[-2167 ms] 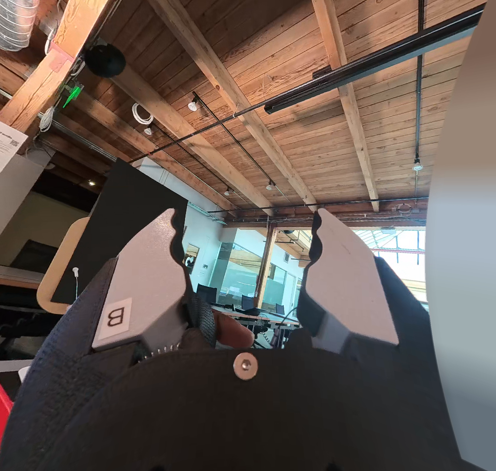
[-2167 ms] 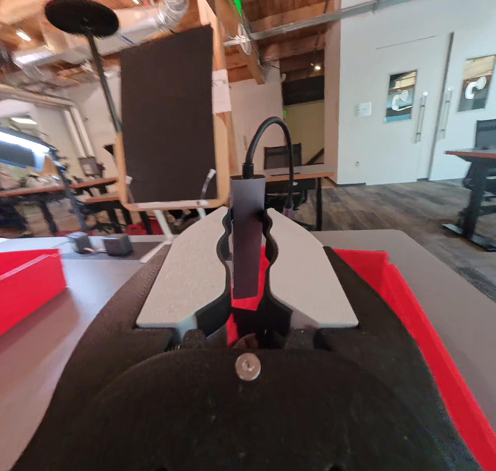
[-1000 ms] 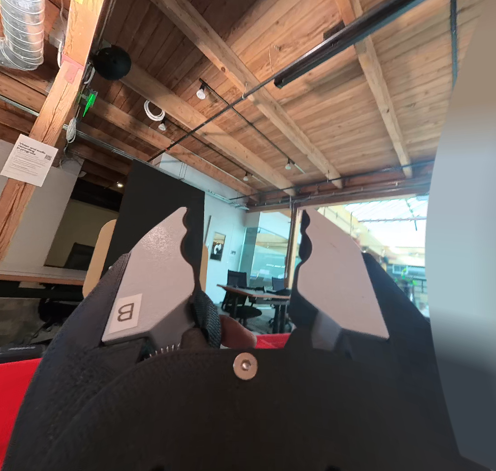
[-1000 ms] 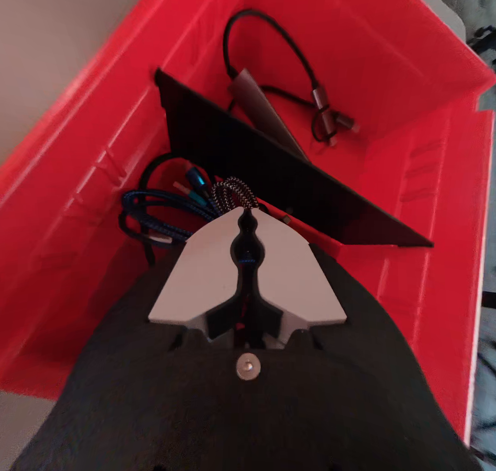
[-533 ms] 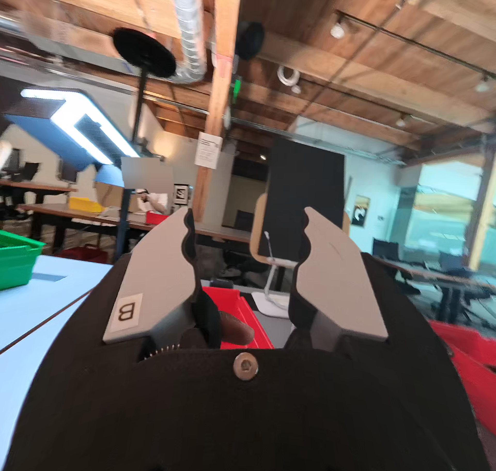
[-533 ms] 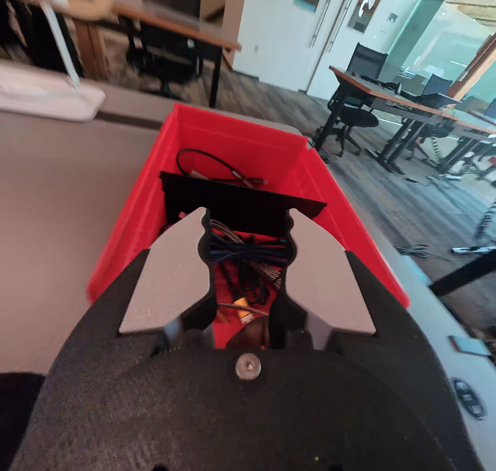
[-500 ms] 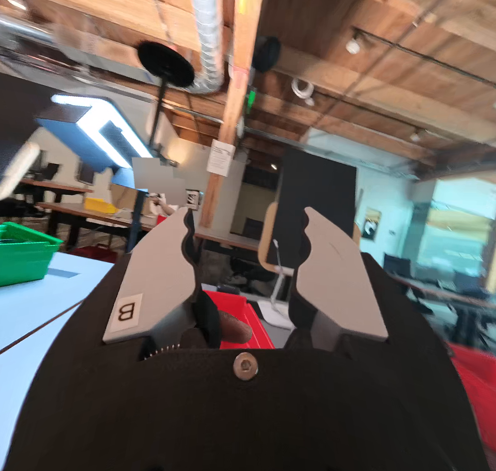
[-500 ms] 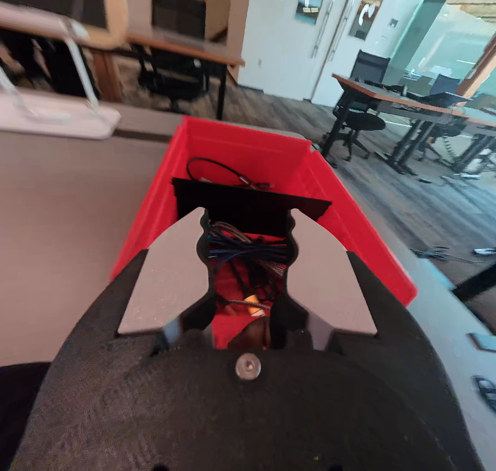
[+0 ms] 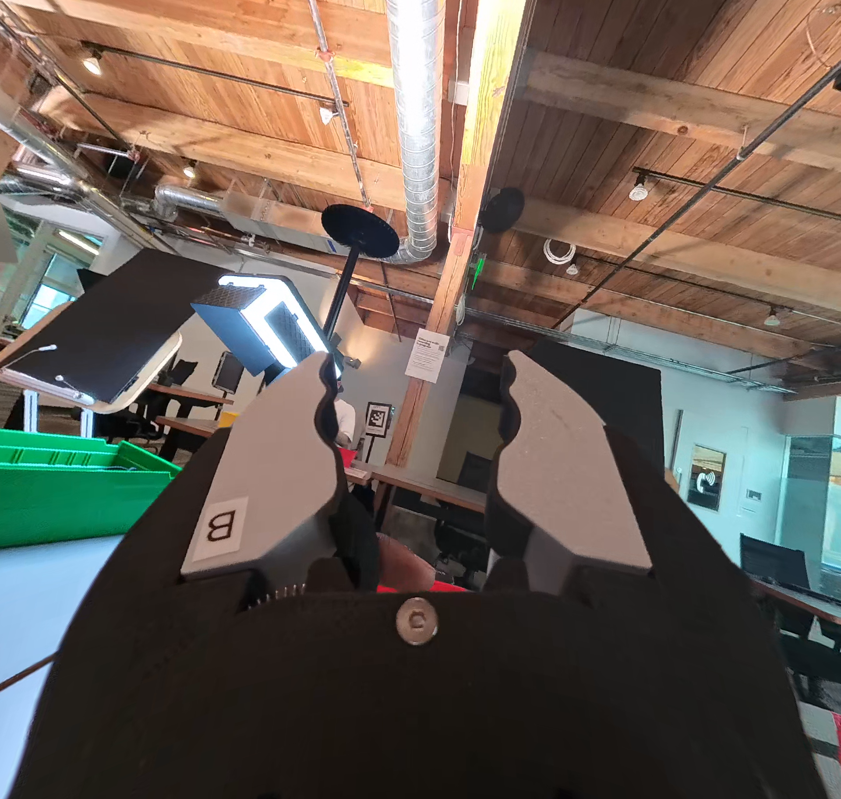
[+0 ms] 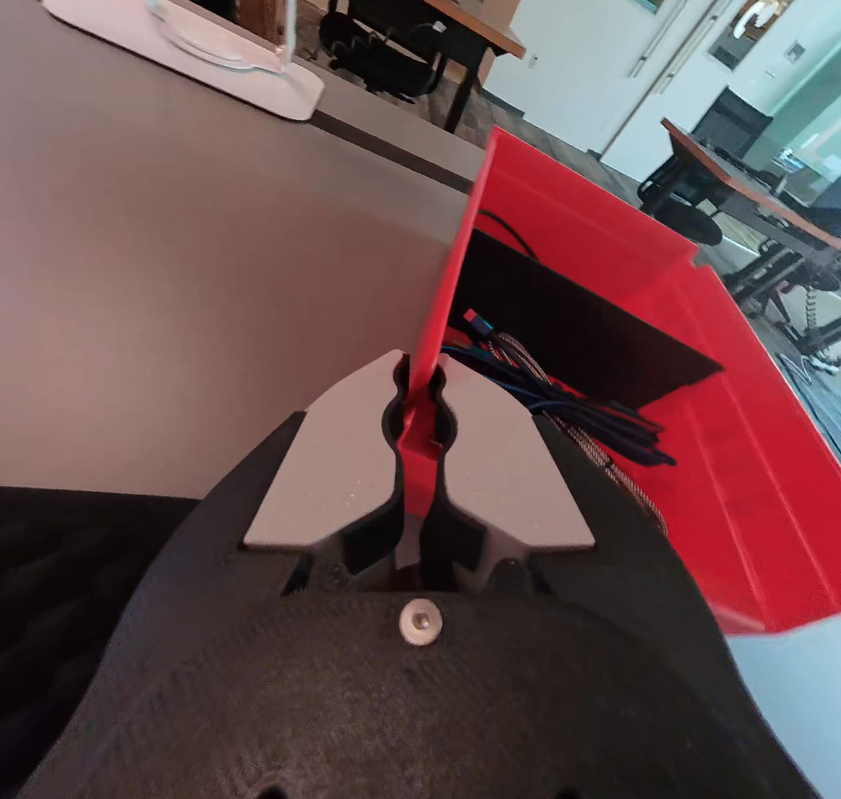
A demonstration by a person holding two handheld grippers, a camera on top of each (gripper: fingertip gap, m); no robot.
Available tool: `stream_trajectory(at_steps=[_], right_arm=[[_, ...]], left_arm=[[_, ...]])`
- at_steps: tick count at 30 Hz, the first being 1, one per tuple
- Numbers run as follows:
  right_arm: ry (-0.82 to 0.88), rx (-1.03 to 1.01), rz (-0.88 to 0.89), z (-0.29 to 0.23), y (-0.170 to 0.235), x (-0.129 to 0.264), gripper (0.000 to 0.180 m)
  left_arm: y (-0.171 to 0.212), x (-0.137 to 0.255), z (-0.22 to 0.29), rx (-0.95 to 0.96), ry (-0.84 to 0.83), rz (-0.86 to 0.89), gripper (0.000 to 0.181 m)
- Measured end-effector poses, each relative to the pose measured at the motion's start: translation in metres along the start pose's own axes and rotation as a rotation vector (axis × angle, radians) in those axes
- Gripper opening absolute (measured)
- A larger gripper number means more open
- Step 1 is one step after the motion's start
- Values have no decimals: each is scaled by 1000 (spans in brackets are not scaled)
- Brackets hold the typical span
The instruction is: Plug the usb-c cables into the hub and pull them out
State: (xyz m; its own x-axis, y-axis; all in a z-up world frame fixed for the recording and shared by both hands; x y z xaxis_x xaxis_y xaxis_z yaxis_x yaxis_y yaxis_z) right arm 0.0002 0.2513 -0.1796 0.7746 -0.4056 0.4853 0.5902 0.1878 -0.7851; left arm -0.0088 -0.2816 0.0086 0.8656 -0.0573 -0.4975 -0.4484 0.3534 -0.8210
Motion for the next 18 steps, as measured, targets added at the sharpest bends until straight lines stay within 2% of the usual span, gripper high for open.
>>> stream_trajectory(at_steps=[9,18], right_arm=[[-64,149,29,-59,-29,0,14],[-236,221,120,-124,-64,-6,18]], left_arm=[[9,-7,27,-32,217,-79,58],[37,-15,58,-125,450,-322,55]])
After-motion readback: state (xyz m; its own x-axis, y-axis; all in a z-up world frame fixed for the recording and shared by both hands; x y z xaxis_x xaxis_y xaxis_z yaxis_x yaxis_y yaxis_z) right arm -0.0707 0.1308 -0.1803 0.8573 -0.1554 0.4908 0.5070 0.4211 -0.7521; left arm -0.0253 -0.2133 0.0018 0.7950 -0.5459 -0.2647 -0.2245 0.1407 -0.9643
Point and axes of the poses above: each gripper's, where its closed fingertips meet, x back along the fingers, y out of its underside, z = x × y across the jaws, the point moved 6 cm from there along x, back along the fingers, and after that the axes turned 12 degrees about -z, right-handed, at the moved point
